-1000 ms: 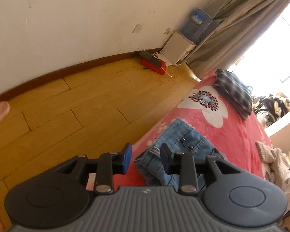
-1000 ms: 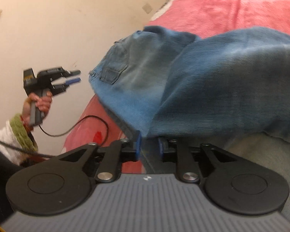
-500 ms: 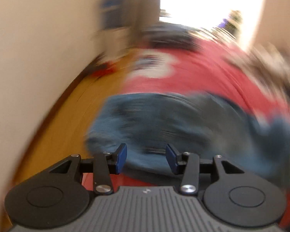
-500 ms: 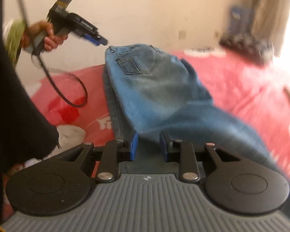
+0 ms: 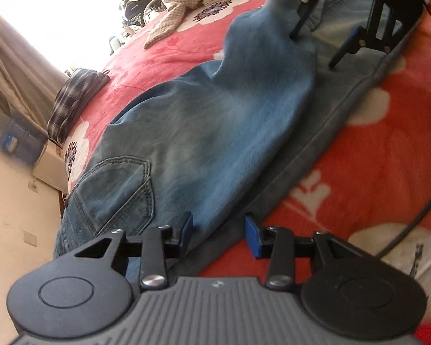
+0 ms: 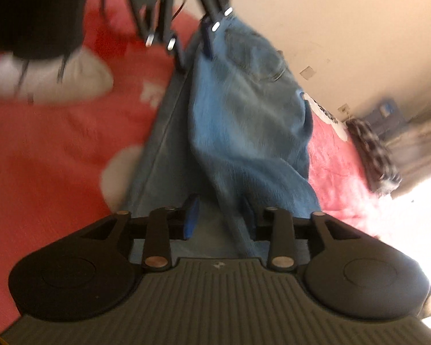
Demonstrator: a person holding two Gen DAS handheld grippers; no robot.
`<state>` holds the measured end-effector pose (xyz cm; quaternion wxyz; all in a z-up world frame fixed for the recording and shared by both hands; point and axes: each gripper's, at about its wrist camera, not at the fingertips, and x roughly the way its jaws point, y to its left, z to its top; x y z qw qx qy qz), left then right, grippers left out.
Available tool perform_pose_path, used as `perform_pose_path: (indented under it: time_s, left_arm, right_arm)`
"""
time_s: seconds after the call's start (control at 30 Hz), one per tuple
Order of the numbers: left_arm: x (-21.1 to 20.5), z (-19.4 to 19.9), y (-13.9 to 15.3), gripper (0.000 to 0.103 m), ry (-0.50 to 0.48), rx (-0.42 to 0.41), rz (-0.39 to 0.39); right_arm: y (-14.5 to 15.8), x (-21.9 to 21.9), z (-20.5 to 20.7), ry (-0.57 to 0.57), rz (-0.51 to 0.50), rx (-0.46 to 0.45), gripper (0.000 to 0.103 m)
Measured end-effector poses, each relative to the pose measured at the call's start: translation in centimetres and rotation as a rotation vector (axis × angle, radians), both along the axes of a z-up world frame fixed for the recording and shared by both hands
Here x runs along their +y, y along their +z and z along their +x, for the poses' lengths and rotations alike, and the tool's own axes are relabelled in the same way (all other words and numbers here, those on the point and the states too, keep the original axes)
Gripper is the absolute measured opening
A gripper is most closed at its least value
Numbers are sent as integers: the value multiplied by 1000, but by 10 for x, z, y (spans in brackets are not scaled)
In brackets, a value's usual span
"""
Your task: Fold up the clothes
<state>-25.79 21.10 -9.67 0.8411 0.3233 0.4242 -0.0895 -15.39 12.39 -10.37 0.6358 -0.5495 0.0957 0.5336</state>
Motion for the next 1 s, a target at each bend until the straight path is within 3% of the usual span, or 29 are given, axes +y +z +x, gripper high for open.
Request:
perform_pose_path:
  time_s: [0.1, 0.27, 0.33, 0.4, 0.57, 0.7, 0.87, 1.0]
  left_arm:
    - [3, -6, 4, 40, 6, -9, 13]
    - [3, 0, 3, 21, 11, -28, 15]
    - [5, 3, 2, 10, 8, -40, 21]
    - [5, 3, 4, 5, -4, -55, 26]
    - [7, -9, 15, 3, -53, -79, 31]
    - [9, -13, 17, 3, -108, -38, 31]
    - [11, -15, 16, 3, -146, 0, 39]
    - [11, -9, 7, 3, -151, 36, 44]
  right_arm:
    - [-7, -1, -1, 20, -14, -76, 49]
    - [-5, 7, 7, -48, 32, -87, 41]
    - [-3, 9, 10, -86, 48, -86, 14]
    - [1, 9, 11, -100, 62, -79, 4]
    - [30, 0, 14, -129, 99, 42, 2]
    - [47, -13, 7, -111, 79, 147, 2]
    - [35, -15, -8, -57, 10, 191, 2]
    - [31, -13, -3, -77, 2, 246, 2]
